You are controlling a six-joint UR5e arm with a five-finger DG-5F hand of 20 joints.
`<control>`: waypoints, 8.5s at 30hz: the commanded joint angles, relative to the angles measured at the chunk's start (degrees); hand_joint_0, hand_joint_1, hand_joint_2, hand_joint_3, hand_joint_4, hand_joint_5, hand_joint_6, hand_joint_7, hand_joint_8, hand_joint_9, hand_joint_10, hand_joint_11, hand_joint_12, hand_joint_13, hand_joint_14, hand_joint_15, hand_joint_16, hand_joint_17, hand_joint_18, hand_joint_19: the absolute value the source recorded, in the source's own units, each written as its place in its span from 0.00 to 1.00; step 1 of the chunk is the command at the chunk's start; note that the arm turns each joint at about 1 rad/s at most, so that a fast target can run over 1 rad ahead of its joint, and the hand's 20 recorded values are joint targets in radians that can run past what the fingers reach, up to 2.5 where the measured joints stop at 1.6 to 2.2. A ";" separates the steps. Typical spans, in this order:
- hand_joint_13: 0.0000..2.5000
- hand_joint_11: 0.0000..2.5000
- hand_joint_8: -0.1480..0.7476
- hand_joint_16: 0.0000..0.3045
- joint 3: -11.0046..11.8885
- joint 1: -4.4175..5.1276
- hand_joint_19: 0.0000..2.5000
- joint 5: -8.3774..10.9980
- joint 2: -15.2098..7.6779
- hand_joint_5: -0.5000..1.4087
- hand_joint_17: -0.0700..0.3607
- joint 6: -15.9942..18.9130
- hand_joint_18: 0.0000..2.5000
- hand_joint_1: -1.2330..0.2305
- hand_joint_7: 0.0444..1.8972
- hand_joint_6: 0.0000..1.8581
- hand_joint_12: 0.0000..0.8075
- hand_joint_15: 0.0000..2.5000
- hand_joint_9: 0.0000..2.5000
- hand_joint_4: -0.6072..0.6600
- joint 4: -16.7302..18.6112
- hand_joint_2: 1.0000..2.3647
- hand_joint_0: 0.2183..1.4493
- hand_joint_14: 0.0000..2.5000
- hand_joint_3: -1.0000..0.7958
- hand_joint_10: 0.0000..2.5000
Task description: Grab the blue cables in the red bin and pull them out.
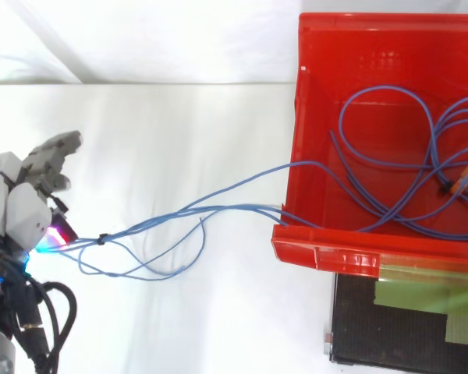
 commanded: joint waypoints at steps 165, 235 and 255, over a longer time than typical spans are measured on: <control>0.50 0.52 0.50 0.14 -11.06 18.21 0.41 33.62 -0.03 0.66 0.38 92.01 0.36 0.24 0.17 0.44 0.47 0.29 0.14 0.53 23.63 0.00 0.61 0.43 0.00 0.12; 0.39 0.42 0.49 0.13 -8.69 18.74 0.58 33.44 -0.03 0.64 0.37 88.41 0.45 0.23 0.16 0.46 0.40 0.06 0.18 0.55 23.54 0.00 0.49 1.00 0.00 0.46; 0.40 0.44 0.51 0.15 -8.86 17.77 0.57 33.18 -0.03 0.63 0.39 88.49 0.45 0.18 0.14 0.47 0.42 0.05 0.19 0.59 22.58 0.00 0.43 1.00 0.00 0.42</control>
